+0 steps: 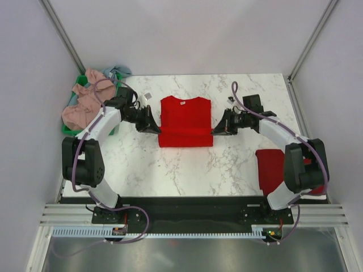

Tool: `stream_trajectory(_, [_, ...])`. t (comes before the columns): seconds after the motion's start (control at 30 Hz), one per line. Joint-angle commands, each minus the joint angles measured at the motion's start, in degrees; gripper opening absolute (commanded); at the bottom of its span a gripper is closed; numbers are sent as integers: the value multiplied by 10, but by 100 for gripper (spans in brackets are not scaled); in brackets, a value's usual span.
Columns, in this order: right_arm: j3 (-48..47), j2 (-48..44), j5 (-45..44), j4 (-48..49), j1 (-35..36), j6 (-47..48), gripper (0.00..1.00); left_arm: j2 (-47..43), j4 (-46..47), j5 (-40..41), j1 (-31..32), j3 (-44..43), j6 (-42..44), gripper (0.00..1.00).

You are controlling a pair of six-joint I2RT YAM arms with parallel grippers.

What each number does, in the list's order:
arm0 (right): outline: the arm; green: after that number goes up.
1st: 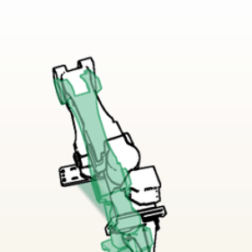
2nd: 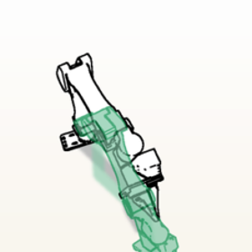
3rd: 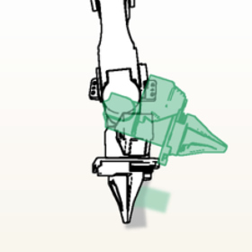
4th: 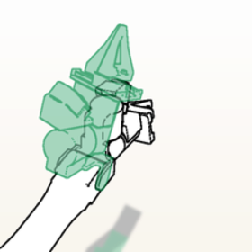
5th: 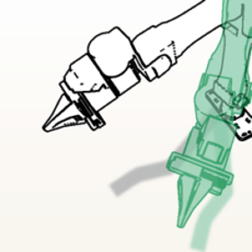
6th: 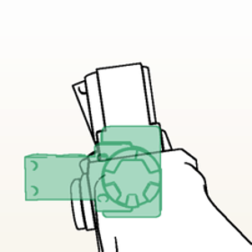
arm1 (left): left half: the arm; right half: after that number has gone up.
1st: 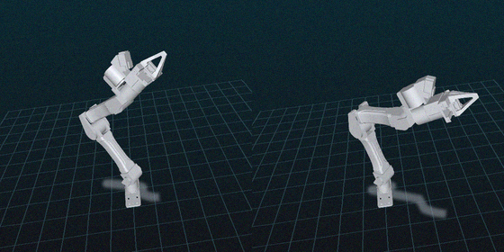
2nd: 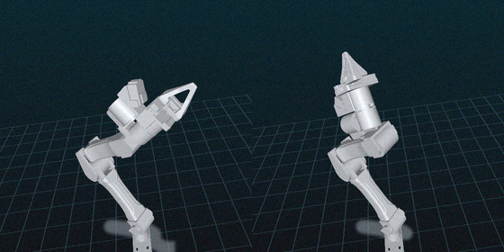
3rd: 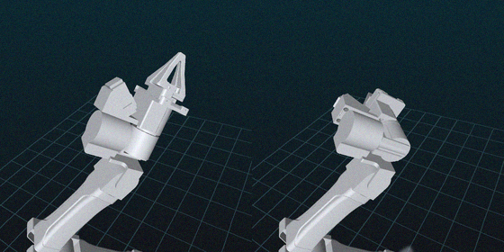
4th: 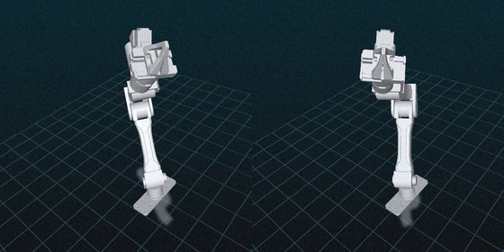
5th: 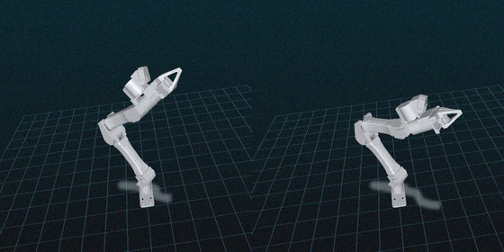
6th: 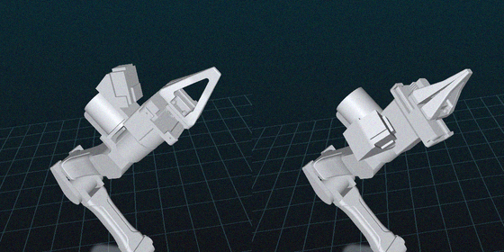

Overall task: Fold and stack the t-shirts
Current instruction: Fold the tshirt

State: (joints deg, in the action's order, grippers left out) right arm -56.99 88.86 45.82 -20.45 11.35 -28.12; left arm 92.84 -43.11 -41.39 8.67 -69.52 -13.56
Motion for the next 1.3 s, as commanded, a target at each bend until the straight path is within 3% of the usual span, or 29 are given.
stream_trajectory(0.0, [-127,65,-13,53,-15,26,0,55,9,31,-13,-104,29,2])
stream_trajectory(0.3, [-383,270,-32,67,-34,44,0,289,-10,82,-15,-435,85,2])
stream_trajectory(0.47, [-485,394,-47,112,-34,27,0,420,2,121,-15,-558,104,2])
stream_trajectory(0.5, [-526,415,-48,117,-33,21,9,436,8,127,-14,-586,103,2])
stream_trajectory(0.57, [-595,481,-50,140,-34,22,34,470,31,151,-15,-615,85,19])
stream_trajectory(0.6, [-621,499,-67,145,-34,23,40,491,40,165,-14,-639,79,25])
stream_trajectory(0.73, [-682,501,-104,145,-36,59,50,475,57,241,1,-664,81,52])
stream_trajectory(0.87, [-600,424,-111,108,-43,102,65,383,57,293,15,-618,106,61])
stream_trajectory(0.93, [-561,387,-101,73,-47,114,66,324,54,295,22,-590,120,62])
stream_trajectory(1.03, [-482,358,-83,44,-50,113,68,262,41,237,26,-528,128,59])
stream_trajectory(1.13, [-418,352,-35,40,-56,108,70,244,31,39,21,-474,128,51])
stream_trajectory(1.17, [-403,355,-17,41,-59,105,71,254,29,-73,20,-465,121,49])
stream_trajectory(1.27, [-412,380,14,45,-67,95,72,272,46,-204,26,-429,83,44])
